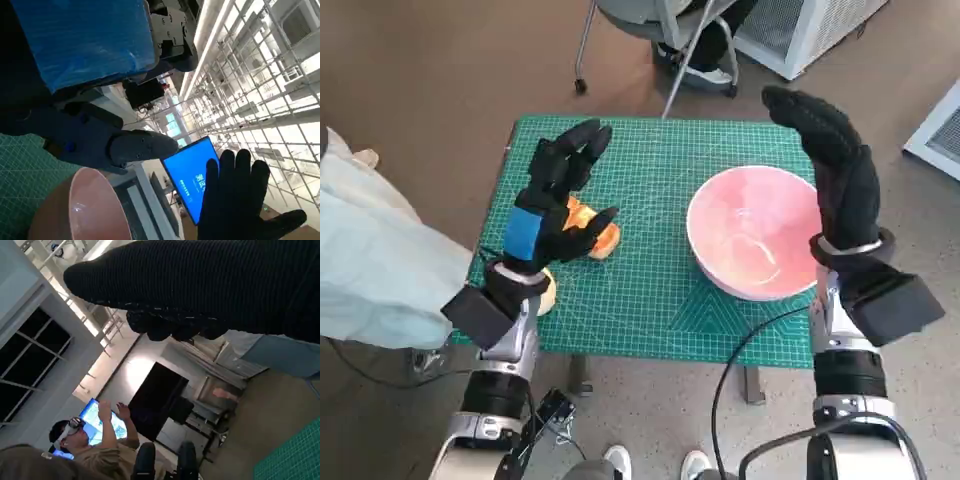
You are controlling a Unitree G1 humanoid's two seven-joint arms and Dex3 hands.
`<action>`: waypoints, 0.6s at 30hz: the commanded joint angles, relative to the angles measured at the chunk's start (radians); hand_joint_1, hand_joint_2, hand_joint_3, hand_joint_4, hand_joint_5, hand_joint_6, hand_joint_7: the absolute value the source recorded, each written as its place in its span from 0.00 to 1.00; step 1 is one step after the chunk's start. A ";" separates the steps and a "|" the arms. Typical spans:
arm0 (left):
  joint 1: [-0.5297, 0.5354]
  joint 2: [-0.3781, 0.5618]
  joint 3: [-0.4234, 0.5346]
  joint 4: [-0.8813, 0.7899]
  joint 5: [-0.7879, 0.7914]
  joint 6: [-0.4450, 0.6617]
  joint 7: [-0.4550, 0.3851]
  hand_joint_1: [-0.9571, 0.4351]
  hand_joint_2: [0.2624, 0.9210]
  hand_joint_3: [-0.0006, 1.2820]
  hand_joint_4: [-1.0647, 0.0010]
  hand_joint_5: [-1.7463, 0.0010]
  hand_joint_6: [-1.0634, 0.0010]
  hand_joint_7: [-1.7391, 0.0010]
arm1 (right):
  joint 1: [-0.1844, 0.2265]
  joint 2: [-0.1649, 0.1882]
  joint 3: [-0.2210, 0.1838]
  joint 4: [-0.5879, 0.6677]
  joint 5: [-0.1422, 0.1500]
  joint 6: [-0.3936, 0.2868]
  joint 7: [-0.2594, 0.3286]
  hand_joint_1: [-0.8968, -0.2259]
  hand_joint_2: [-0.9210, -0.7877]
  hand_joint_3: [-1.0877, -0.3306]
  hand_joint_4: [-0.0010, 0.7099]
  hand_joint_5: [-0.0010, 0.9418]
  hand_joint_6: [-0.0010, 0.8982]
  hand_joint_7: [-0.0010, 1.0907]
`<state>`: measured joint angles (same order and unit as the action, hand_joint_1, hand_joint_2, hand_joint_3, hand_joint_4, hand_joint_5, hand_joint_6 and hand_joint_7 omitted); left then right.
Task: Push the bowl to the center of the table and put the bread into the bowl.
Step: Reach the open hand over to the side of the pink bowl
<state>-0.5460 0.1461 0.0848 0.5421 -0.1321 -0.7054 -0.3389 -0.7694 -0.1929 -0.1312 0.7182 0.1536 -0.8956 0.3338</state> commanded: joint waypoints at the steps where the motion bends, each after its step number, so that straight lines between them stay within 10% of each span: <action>1: -0.014 0.003 -0.001 -0.008 -0.003 0.008 0.001 0.39 1.00 0.26 0.67 0.99 0.95 0.58 | 0.018 0.002 0.003 -0.002 0.004 0.014 0.006 0.45 0.00 0.38 0.37 0.00 0.00 0.63; 18: -0.039 0.013 0.005 -0.037 0.001 0.037 0.012 0.38 1.00 0.26 0.68 1.00 0.97 0.59 | 0.021 0.012 0.005 0.014 0.008 0.000 0.014 0.44 0.00 0.38 0.36 0.00 0.00 0.62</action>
<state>-0.5649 0.1506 0.0866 0.5242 -0.1320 -0.6721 -0.3330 -0.7694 -0.1884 -0.1304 0.7202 0.1554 -0.8970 0.3380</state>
